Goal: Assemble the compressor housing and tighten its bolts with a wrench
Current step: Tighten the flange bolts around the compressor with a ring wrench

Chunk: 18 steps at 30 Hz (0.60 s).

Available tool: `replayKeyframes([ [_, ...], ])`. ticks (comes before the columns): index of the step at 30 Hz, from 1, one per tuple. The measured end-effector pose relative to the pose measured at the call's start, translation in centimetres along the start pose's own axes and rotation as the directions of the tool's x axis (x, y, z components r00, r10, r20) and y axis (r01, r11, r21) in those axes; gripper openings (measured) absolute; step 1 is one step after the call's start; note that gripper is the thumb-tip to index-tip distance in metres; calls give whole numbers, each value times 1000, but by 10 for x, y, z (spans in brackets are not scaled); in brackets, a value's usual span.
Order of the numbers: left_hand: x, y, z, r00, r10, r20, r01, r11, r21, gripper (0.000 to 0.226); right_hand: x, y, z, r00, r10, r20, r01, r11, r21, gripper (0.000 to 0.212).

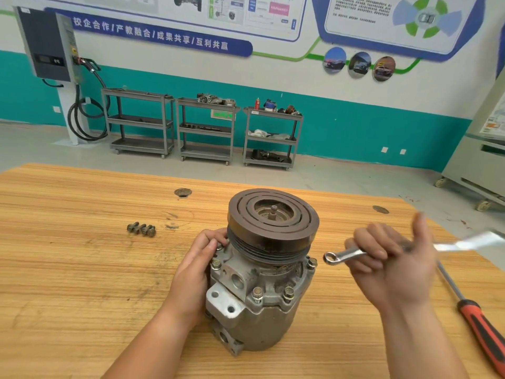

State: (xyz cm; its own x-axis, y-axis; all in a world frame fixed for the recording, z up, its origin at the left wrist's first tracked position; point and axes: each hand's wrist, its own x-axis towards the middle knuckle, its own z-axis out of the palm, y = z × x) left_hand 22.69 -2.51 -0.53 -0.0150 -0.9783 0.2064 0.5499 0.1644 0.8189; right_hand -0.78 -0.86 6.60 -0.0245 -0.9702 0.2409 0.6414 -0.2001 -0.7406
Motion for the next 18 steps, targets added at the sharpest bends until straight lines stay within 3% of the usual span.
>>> replayKeyframes([
  [4,0,0,0,1000,-3,9,3,999,-37,17,44,13,-9,941,332,64,-337,936,103,65],
  [10,0,0,2,1000,14,13,-14,1000,-16,25,67,28,-20,804,514,300,-564,818,110,60],
  [14,-1,1,3,1000,18,16,-18,1000,-1,26,68,26,-15,777,535,332,-576,816,35,57],
  [18,-1,0,2,1000,9,11,-9,1000,-4,26,49,21,-9,889,434,147,-447,892,70,60],
])
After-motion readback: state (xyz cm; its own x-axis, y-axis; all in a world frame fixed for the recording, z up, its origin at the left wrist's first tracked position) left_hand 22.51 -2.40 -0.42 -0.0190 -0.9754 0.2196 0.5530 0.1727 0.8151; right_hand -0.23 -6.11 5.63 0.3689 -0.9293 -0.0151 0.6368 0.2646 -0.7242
